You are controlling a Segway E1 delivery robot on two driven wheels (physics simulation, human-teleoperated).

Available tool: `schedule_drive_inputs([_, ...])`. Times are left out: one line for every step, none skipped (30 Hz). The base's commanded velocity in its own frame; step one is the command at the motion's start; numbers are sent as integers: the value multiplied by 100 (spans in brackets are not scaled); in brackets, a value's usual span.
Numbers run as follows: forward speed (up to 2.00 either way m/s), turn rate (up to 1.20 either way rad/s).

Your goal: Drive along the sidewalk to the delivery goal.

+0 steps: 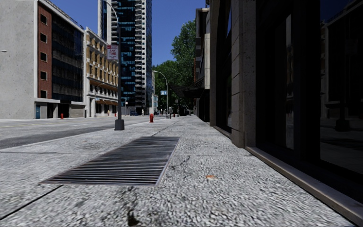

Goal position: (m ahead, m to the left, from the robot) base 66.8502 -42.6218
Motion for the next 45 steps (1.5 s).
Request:
schedule_drive_inputs([200,0])
schedule_drive_inputs([200,0])
schedule_drive_inputs([200,0])
schedule_drive_inputs([200,0])
schedule_drive_inputs([200,0])
schedule_drive_inputs([200,0])
schedule_drive_inputs([200,0])
schedule_drive_inputs([200,0])
schedule_drive_inputs([200,0])
schedule_drive_inputs([200,0])
schedule_drive_inputs([200,0])
schedule_drive_inputs([200,0])
schedule_drive_inputs([200,0])
schedule_drive_inputs([200,0])
schedule_drive_inputs([200,0])
schedule_drive_inputs([200,0])
schedule_drive_inputs([200,0])
schedule_drive_inputs([200,0])
schedule_drive_inputs([200,0])
schedule_drive_inputs([200,0])
schedule_drive_inputs([200,0])
schedule_drive_inputs([200,0])
schedule_drive_inputs([200,0])
schedule_drive_inputs([200,0])
schedule_drive_inputs([200,0])
schedule_drive_inputs([200,0])
schedule_drive_inputs([200,0])
schedule_drive_inputs([200,0])
schedule_drive_inputs([200,0])
schedule_drive_inputs([200,0])
schedule_drive_inputs([200,0])
schedule_drive_inputs([200,0])
schedule_drive_inputs([200,0])
schedule_drive_inputs([200,0])
schedule_drive_inputs([200,0])
schedule_drive_inputs([199,0])
schedule_drive_inputs([199,0])
schedule_drive_inputs([199,0])
schedule_drive_inputs([199,0])
schedule_drive_inputs([199,0])
schedule_drive_inputs([199,0])
schedule_drive_inputs([199,0])
schedule_drive_inputs([199,0])
schedule_drive_inputs([199,0])
schedule_drive_inputs([199,0])
